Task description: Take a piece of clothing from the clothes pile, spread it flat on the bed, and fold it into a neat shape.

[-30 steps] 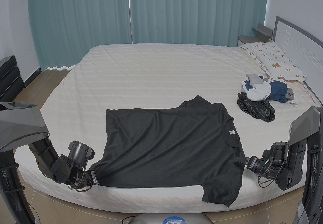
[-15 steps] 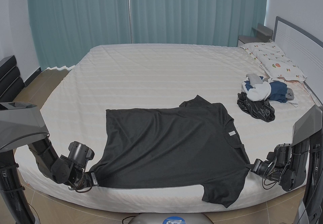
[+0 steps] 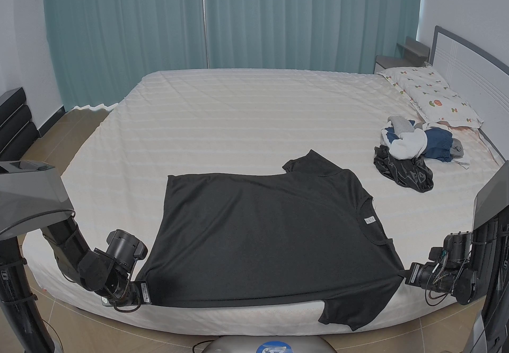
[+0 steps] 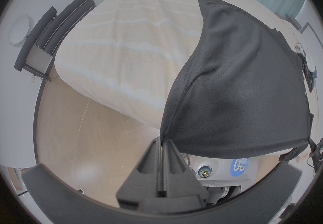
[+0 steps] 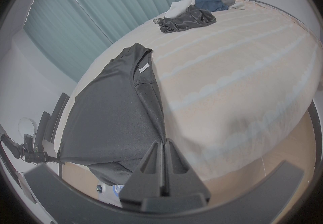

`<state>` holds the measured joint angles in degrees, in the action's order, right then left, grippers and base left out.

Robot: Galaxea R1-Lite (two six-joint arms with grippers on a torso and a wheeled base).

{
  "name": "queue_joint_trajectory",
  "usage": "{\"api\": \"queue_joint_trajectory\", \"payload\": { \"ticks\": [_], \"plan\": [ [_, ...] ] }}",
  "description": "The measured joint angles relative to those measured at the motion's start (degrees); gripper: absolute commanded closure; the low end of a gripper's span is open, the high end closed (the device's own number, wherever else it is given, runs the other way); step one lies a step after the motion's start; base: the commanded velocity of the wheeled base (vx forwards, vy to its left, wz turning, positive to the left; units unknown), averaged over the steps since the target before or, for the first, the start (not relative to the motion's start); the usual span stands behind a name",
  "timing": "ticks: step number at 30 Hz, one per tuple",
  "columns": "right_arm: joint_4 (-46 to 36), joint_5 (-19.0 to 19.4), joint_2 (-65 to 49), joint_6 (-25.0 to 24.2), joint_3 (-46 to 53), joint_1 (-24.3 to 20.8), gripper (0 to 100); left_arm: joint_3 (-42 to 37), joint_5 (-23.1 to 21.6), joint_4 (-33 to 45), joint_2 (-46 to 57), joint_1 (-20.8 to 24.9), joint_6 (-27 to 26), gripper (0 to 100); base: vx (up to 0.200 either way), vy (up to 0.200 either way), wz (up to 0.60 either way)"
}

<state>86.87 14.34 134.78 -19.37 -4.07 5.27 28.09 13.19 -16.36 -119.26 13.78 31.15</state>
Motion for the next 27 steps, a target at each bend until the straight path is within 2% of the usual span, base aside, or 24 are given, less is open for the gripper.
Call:
{"api": "queue_joint_trajectory", "payload": {
  "ticks": [12, 13, 14, 23, 27],
  "plan": [
    [0.1, -0.1, 2.1, 0.8, 1.6, -2.0, 100, 0.1, 0.1, 0.4, 0.0, 0.0, -0.1, 100, 0.0, 0.0, 0.0],
    [0.3, -0.2, 2.5, 1.0, 1.6, -2.2, 0, 0.1, 0.1, 0.4, 0.0, 0.0, -0.1, 100, 0.0, 0.0, 0.0],
    [0.5, -0.2, 3.0, 1.1, 1.6, -2.3, 0, 0.1, 0.1, 0.4, -0.1, 0.0, -0.1, 0, 0.0, 0.0, 0.0],
    [2.1, 0.1, 4.2, 0.4, 1.2, -2.0, 0, 0.5, -0.1, 0.4, 0.5, -0.1, 0.0, 0, 0.0, 0.0, 0.0],
    [2.1, 1.1, 2.1, -4.3, 0.4, -1.3, 0, 0.7, -1.8, 0.4, 2.5, -1.0, 0.0, 0, 0.0, 0.0, 0.0]
  ]
}}
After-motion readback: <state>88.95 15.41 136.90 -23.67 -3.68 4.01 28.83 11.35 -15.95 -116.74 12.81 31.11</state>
